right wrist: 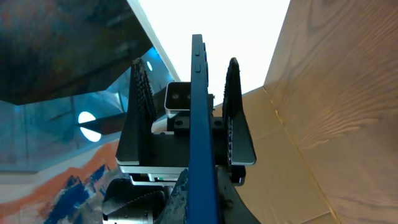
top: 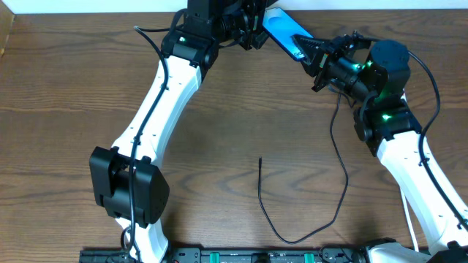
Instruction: Plug charger to phone and switch on socket
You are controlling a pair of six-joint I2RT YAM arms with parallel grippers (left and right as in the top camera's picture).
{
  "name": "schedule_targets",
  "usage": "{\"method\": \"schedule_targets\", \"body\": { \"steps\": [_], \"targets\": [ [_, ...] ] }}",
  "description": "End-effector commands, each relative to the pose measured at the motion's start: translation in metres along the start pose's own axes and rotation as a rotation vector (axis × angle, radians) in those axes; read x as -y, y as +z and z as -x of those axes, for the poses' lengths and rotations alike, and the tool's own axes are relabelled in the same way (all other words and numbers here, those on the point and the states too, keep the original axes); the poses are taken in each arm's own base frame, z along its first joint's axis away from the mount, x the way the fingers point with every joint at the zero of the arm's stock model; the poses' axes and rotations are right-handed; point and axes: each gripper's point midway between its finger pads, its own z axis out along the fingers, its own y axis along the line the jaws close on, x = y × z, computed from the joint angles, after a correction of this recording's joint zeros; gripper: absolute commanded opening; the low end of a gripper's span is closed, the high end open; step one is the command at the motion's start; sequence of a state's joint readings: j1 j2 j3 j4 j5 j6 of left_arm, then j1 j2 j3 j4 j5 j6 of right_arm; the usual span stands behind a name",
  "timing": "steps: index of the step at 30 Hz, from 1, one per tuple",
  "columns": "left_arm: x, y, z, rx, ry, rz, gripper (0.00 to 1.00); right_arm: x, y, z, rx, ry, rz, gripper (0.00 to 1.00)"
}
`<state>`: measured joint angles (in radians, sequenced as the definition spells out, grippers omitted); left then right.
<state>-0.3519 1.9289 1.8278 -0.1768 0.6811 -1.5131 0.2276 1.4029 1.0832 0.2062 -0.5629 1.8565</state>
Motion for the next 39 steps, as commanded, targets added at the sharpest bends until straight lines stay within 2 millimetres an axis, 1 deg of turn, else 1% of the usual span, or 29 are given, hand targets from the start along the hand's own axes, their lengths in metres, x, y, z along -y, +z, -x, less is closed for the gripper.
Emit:
{"method": "schedule_targets", "body": {
  "steps": [1,4,7,12,15,17,18,19,20,22,23,26,31,32,33,34,38,39],
  "targets": [
    [0.0,0.0056,-0.0076,-0.014,0.034,0.003,0.7,-0.0119,0.0004,-0.0129,-0.025,0.009,0.028,0.01],
    [-0.0003,0.0063,-0.0092,-0.017,0.056,0.003,0.69,-0.0118,0.0008,-0.0131,-0.023,0.009,0.029,0.01],
    [-0.0003,0.0063,-0.0093,-0.018,0.079,0.003,0.64,-0.0117,0.0008,-0.013,-0.023,0.009,0.029,0.01],
    [-0.0003,0.0062,-0.0091,-0.018,0.079,0.003,0.65,-0.0119,0.0008,-0.0125,-0.02,0.008,0.03,0.01],
    [-0.0004,0.0062,-0.0112,-0.03,0.079,0.003,0.64,-0.0119,0.0008,-0.0125,-0.02,0.008,0.03,0.01],
    [-0.0005,0.0063,-0.0119,-0.033,0.079,0.003,0.62,-0.012,0.0008,-0.0125,-0.02,0.008,0.03,0.01],
    [-0.0005,0.0063,-0.0118,-0.033,0.079,0.004,0.59,-0.012,0.0008,-0.0125,-0.02,0.008,0.03,0.01],
    [-0.001,0.0062,-0.0116,-0.032,0.077,0.005,0.49,-0.0122,0.0009,-0.0127,-0.02,0.008,0.031,0.01],
    [-0.001,0.0062,-0.0116,-0.032,0.077,0.005,0.44,-0.0128,0.0008,-0.0129,-0.021,0.006,0.033,0.01],
    [-0.001,0.0062,-0.0118,-0.033,0.077,0.006,0.34,-0.0137,0.0008,-0.0132,-0.022,0.007,0.037,0.01],
    [-0.0011,0.0062,-0.0118,-0.033,0.077,0.006,0.32,-0.0137,0.0008,-0.0132,-0.022,0.007,0.037,0.01],
    [-0.001,0.0062,-0.0118,-0.033,0.077,0.006,0.28,-0.0137,0.0008,-0.0133,-0.023,0.007,0.037,0.01],
    [-0.001,0.0062,-0.0118,-0.033,0.077,0.006,0.19,-0.0137,0.0008,-0.0133,-0.023,0.007,0.037,0.01],
    [-0.0011,0.0063,-0.0117,-0.032,0.077,0.006,0.1,-0.0138,0.0008,-0.0133,-0.023,0.007,0.037,0.01],
    [-0.0011,0.0062,-0.0118,-0.033,0.077,0.006,0.08,-0.0137,0.0008,-0.0133,-0.023,0.007,0.037,0.02],
    [-0.0011,0.0062,-0.0118,-0.033,0.077,0.006,0.07,-0.0138,0.0008,-0.0133,-0.023,0.007,0.037,0.05],
    [-0.0011,0.0062,-0.0118,-0.033,0.077,0.006,0.07,-0.0136,0.0008,-0.0132,-0.022,0.007,0.036,0.09],
    [-0.0011,0.0063,-0.0117,-0.032,0.077,0.006,0.08,-0.0136,0.0008,-0.0132,-0.022,0.007,0.036,0.13]
  ]
}}
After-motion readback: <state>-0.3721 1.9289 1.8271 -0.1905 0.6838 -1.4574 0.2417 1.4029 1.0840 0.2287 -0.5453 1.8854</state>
